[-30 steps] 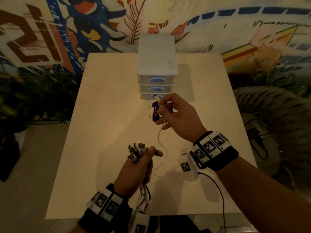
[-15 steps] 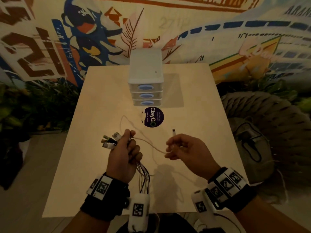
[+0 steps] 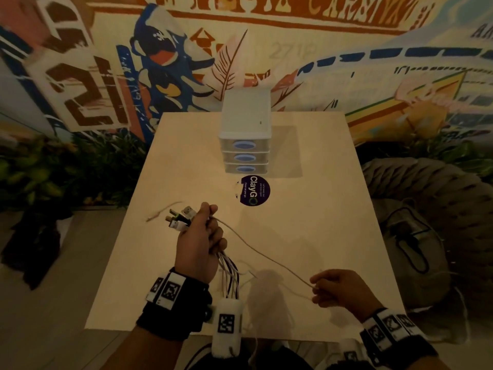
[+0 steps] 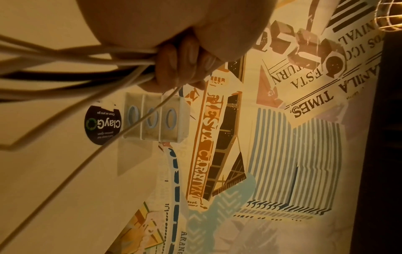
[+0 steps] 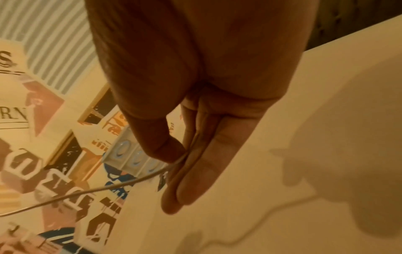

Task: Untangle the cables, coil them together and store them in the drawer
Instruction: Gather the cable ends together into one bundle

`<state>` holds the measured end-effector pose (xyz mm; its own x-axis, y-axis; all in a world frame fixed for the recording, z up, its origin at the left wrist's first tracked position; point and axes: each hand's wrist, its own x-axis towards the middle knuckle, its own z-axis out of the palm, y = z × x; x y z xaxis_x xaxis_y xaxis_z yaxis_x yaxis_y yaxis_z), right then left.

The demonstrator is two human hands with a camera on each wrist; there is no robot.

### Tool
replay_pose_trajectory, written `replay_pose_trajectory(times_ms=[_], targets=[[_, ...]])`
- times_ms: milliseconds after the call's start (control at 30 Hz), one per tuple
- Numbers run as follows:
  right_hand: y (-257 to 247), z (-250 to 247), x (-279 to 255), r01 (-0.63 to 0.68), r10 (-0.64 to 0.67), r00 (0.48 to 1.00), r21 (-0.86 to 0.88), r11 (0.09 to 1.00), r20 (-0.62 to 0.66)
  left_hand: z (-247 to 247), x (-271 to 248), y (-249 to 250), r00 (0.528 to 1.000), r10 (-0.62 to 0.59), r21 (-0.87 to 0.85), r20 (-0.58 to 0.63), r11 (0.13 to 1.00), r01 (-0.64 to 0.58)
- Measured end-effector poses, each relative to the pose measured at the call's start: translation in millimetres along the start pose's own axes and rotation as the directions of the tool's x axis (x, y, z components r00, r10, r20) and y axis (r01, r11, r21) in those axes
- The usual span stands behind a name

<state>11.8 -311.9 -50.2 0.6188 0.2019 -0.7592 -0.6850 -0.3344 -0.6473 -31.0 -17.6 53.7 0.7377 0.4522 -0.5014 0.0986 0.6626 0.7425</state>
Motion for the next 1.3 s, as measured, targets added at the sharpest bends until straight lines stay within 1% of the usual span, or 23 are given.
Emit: replay_pose_trajectory(times_ms=[200, 267, 300, 333, 367, 400, 433, 500, 533, 567, 600, 633, 700, 800, 833, 933, 1000, 1033, 1100, 1133, 1200, 1233, 1300], targets=[[18.0, -5.0, 0.2, -0.115, 0.116, 0.992, -0.029, 0.993, 0.055, 5.2, -5.7, 3.0, 0.995, 0.101, 0.084, 0.018, 0.991, -0.102], [17.7, -3.5, -3.1, -0.128, 0.135, 0.989, -0.109, 0.986, 0.063, 8.2, -11.2, 2.0, 0.988, 0.135, 0.146, 0.073, 0.979, -0.145], [16.3, -2.9, -5.0, -0.107, 0.122, 0.99, -0.201, 0.974, 0.066, 9.9, -14.3, 1.9, 0.983, 0.138, 0.185, 0.119, 0.97, -0.159], [11.6, -4.1, -8.3, -0.043, 0.074, 0.994, -0.351, 0.935, 0.076, 11.9, -18.0, 2.4, 0.976, 0.131, 0.236, 0.174, 0.957, -0.171], [3.3, -5.8, -13.0, 0.061, -0.012, 0.995, -0.526, 0.848, 0.097, 14.1, -21.7, 2.8, 0.965, 0.119, 0.303, 0.233, 0.934, -0.189], [-6.6, -8.0, -15.8, 0.169, -0.128, 0.986, -0.672, 0.721, 0.11, 16.7, -26.1, 3.3, 0.951, 0.103, 0.378, 0.29, 0.901, -0.213], [-19.9, -8.9, -20.4, 0.262, -0.261, 0.958, -0.739, 0.62, 0.12, 19.6, -31.2, 3.3, 0.937, 0.08, 0.449, 0.339, 0.862, -0.236], [-56.7, -3.4, -30.9, 0.452, -0.503, 0.851, -0.698, 0.556, 0.15, 25.7, -41.2, 1.7, 0.912, 0.018, 0.551, 0.409, 0.792, -0.263], [-77.2, 3.6, -36.2, 0.539, -0.585, 0.793, -0.647, 0.54, 0.173, 28.9, -45.9, 0.0, 0.902, -0.016, 0.589, 0.432, 0.763, -0.268], [-99.4, 11.8, -41.9, 0.609, -0.628, 0.75, -0.588, 0.533, 0.208, 32.0, -50.3, -2.3, 0.892, -0.048, 0.625, 0.449, 0.73, -0.275], [-121.6, 20.7, -48.3, 0.655, -0.638, 0.728, -0.531, 0.538, 0.251, 35.1, -54.1, -4.5, 0.884, -0.074, 0.662, 0.462, 0.692, -0.288], [-140.8, 30.6, -54.1, 0.676, -0.619, 0.724, -0.489, 0.551, 0.303, 37.6, -57.7, -7.1, 0.875, -0.097, 0.693, 0.475, 0.653, -0.305], [-168.5, 48.0, -63.0, 0.672, -0.523, 0.74, -0.491, 0.555, 0.422, 42.6, -64.2, -9.9, 0.848, -0.141, 0.728, 0.512, 0.595, -0.341], [-181.8, 65.6, -67.7, 0.612, -0.32, 0.778, -0.54, 0.577, 0.54, 44.3, -70.4, -9.3, 0.798, -0.229, 0.752, 0.558, 0.546, -0.37], [-181.0, 67.9, -67.3, 0.604, -0.285, 0.776, -0.53, 0.595, 0.563, 42.3, -70.9, -8.4, 0.786, -0.25, 0.759, 0.565, 0.532, -0.376], [-176.7, 64.7, -63.9, 0.661, -0.302, 0.718, -0.478, 0.579, 0.628, 32.7, -69.8, -9.2, 0.758, -0.304, 0.792, 0.577, 0.433, -0.43], [-173.3, 62.3, -61.4, 0.688, -0.336, 0.683, -0.415, 0.596, 0.649, 25.8, -69.2, -10.6, 0.762, -0.329, 0.82, 0.558, 0.36, -0.445], [-171.9, 60.7, -60.3, 0.676, -0.364, 0.686, -0.365, 0.641, 0.63, 23.3, -67.6, -11.1, 0.767, -0.325, 0.826, 0.552, 0.337, -0.452], [-170.1, 59.0, -60.6, 0.595, -0.42, 0.726, -0.191, 0.781, 0.544, 17.6, -64.7, -7.6, 0.768, -0.285, 0.815, 0.574, 0.29, -0.502], [-169.4, 57.2, -62.2, 0.556, -0.45, 0.747, -0.089, 0.826, 0.49, 14.5, -63.0, -4.6, 0.763, -0.263, 0.804, 0.59, 0.281, -0.525], [-168.0, 51.4, -65.3, 0.541, -0.519, 0.769, 0.052, 0.839, 0.374, 9.3, -57.8, 0.0, 0.783, -0.196, 0.795, 0.59, 0.31, -0.521], [-166.7, 48.8, -67.3, 0.557, -0.552, 0.769, 0.086, 0.826, 0.324, 7.2, -54.6, 1.4, 0.812, -0.15, 0.795, 0.563, 0.367, -0.483], [-162.2, 45.3, -72.9, 0.612, -0.613, 0.753, 0.089, 0.786, 0.238, 5.6, -49.6, 3.1, 0.883, -0.056, 0.753, 0.466, 0.549, -0.363]])
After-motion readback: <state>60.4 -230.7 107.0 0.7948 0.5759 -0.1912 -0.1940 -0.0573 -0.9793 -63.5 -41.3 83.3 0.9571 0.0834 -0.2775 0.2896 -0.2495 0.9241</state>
